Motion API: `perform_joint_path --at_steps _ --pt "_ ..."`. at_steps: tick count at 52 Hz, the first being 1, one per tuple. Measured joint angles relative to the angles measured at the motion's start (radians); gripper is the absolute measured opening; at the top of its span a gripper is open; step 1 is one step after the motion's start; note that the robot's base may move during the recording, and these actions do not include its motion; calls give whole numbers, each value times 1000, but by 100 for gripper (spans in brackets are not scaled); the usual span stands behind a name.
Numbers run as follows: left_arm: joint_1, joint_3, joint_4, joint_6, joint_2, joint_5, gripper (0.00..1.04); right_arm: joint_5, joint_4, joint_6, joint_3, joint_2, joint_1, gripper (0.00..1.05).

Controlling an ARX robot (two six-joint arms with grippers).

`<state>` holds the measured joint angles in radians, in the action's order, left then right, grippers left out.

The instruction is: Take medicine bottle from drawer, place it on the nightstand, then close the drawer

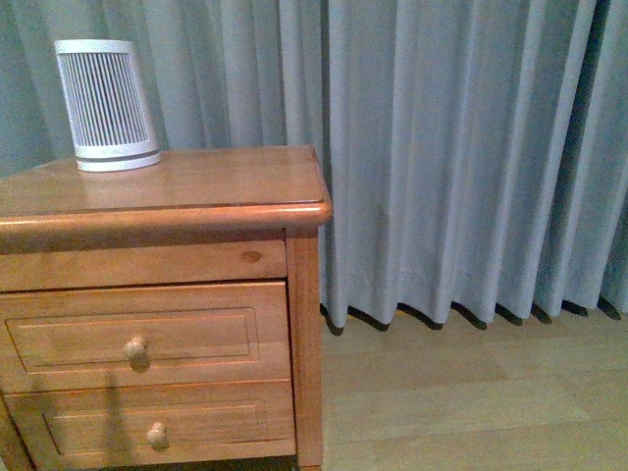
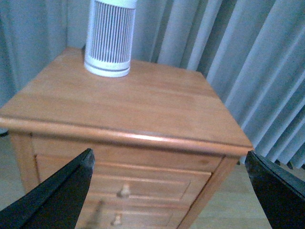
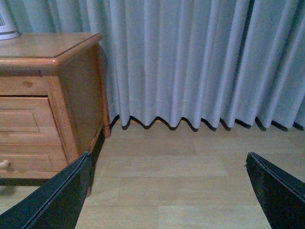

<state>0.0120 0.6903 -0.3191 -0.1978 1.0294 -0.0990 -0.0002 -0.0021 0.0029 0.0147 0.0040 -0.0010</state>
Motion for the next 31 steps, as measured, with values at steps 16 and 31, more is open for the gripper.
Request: perform_joint_path --at_steps 16,31 --pt "118 142 -354 72 725 127 98 0 0 0 0 0 0 98" --pt "165 207 -541 54 1106 268 98 0 0 0 0 0 0 98"
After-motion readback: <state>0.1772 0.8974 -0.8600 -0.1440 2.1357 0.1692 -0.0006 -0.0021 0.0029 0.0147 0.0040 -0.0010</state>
